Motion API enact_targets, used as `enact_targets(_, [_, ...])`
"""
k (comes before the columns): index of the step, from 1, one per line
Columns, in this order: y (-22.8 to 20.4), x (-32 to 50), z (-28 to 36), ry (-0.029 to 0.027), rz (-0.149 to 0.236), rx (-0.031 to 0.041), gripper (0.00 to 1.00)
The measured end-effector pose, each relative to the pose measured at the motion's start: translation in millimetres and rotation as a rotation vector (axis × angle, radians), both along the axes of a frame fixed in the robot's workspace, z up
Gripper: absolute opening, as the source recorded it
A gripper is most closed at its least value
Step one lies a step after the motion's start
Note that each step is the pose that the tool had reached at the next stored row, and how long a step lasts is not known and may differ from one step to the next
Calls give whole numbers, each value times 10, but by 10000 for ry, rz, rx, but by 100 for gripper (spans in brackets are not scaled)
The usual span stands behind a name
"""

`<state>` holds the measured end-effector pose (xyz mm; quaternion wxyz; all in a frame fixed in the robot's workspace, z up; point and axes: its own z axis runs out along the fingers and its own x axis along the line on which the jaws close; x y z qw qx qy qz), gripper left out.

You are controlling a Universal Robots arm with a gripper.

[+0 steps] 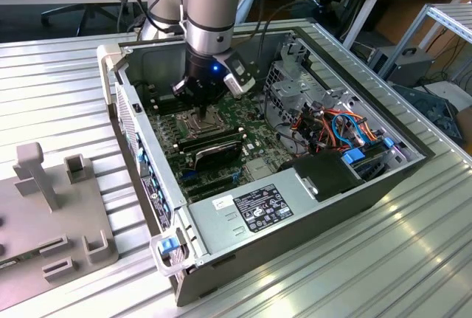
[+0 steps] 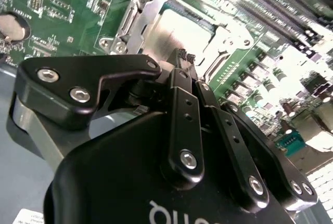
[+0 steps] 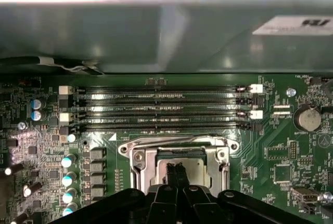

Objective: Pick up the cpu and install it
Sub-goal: 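Install the first cpu locking lever, then install the second cpu locking lever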

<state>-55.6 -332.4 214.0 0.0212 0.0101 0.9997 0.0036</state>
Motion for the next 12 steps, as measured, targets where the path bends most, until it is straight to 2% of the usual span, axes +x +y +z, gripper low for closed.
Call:
enact_targets(1, [-35, 3, 0, 41, -24, -1, 11])
enact_targets(2, [-48, 7, 0, 51, -39, 0, 11])
enact_targets(12, [-49, 101, 0, 66, -38, -1, 11])
